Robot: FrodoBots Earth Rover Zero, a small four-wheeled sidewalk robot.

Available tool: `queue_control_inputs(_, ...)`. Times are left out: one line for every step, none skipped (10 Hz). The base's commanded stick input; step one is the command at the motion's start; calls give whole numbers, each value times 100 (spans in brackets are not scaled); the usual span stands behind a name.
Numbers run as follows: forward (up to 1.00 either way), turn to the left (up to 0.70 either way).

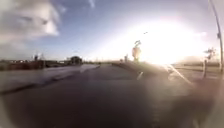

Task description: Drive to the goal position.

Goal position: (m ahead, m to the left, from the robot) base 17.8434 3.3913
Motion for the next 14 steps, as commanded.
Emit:
queue_control_inputs(70,0)
queue_control_inputs(70,0)
queue_control_inputs(70,0)
queue_control_inputs(70,9)
queue_control_inputs(70,14)
queue_control_inputs(70,14)
queue_control_inputs(70,14)
queue_control_inputs(70,14)
queue_control_inputs(70,0)
queue_control_inputs(70,0)
queue_control_inputs(70,0)
queue_control_inputs(70,2)
queue_control_inputs(70,12)
queue_control_inputs(70,8)
